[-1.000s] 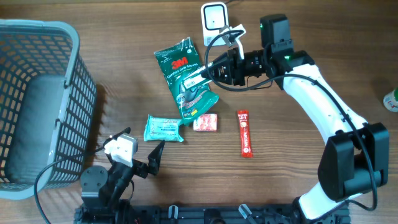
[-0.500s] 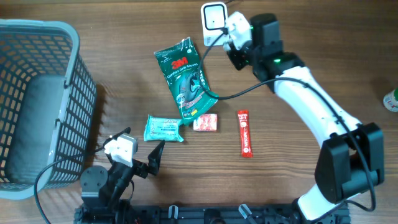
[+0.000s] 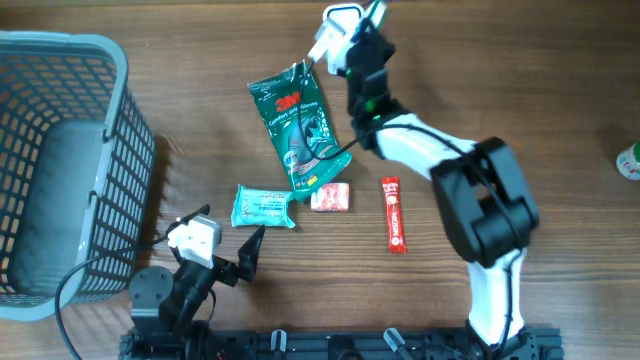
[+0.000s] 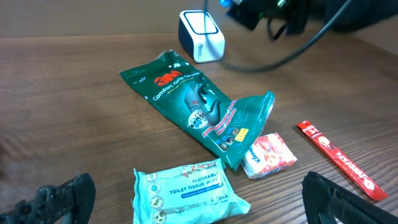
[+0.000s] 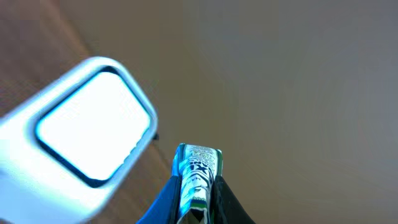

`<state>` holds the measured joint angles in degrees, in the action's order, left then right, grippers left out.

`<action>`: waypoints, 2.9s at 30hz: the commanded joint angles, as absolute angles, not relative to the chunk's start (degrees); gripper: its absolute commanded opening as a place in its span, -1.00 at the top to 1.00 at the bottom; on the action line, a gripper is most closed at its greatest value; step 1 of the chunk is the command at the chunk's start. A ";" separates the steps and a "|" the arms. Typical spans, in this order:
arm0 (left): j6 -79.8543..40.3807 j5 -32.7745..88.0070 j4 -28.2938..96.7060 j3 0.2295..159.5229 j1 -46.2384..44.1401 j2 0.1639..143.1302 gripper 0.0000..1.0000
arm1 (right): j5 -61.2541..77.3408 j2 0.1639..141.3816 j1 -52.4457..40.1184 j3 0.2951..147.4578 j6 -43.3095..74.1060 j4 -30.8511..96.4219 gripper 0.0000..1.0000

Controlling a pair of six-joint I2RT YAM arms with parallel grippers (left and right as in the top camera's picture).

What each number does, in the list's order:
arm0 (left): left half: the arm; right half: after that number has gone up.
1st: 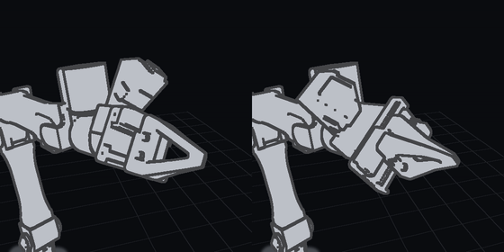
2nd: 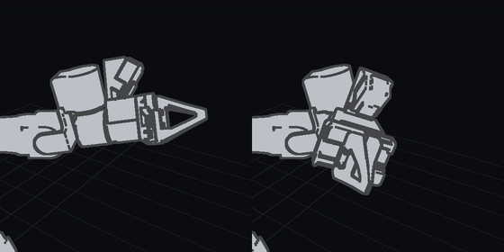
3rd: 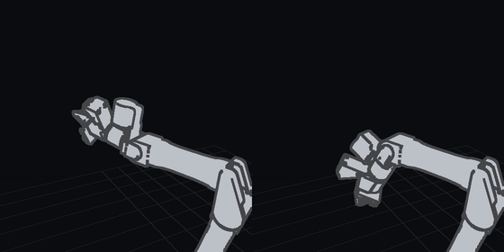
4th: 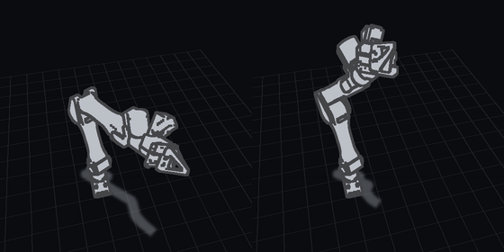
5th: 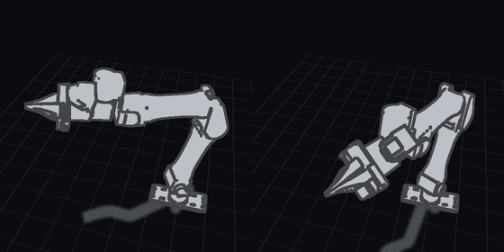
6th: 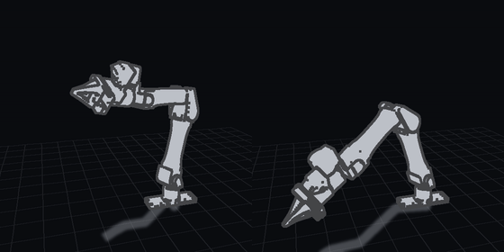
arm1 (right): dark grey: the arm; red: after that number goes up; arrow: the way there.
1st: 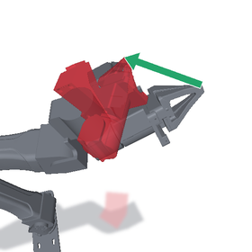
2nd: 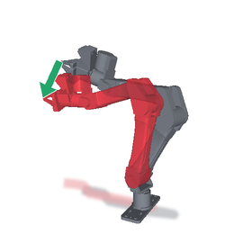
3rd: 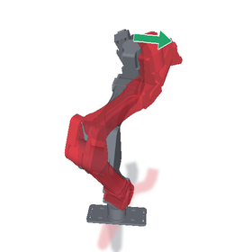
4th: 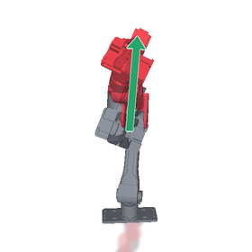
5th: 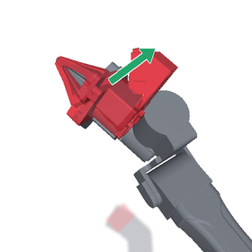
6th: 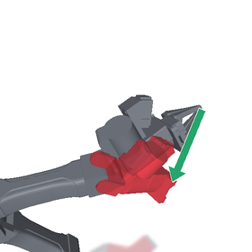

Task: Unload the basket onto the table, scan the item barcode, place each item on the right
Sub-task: 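Move the tube box to the right table edge and release it, then grasp the red Nescafe stick with the right gripper and lift it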

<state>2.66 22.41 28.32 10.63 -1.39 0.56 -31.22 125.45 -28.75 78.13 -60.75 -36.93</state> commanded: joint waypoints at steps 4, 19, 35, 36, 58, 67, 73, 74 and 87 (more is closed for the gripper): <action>2.11 23.11 28.18 10.07 -1.21 0.43 -1.00 | -33.69 128.27 -31.29 79.48 -62.57 -38.46 0.76; 2.11 23.11 28.18 10.07 -1.21 0.43 -1.00 | -55.51 128.14 -20.25 87.31 -66.06 -38.61 0.83; 2.11 23.11 28.18 10.07 -1.21 0.43 -1.00 | -40.64 128.16 24.77 86.65 -27.79 10.85 0.49; 2.11 23.11 28.18 10.07 -1.21 0.43 -1.00 | -40.51 128.16 25.56 86.67 -25.91 10.81 0.33; 2.11 23.11 28.18 10.07 -1.21 0.43 -1.00 | 23.03 125.56 -6.48 109.40 9.04 75.79 -1.00; 2.11 23.11 28.18 10.07 -1.21 0.43 -1.00 | 13.56 109.40 -17.02 108.31 9.30 92.18 -0.99; 2.11 23.11 28.18 10.07 -1.21 0.43 -1.00 | 0.43 81.84 -26.65 84.05 23.42 75.83 -0.99; 2.11 23.11 28.18 10.07 -1.21 0.43 -1.00 | 0.45 78.67 -27.77 77.95 24.21 70.61 -1.00; 2.11 23.11 28.18 10.07 -1.21 0.43 -1.00 | 1.02 89.32 -29.78 46.89 29.98 36.47 -0.64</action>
<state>2.66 22.41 28.29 10.55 -1.39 0.58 2.46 84.53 -29.58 46.44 28.91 37.08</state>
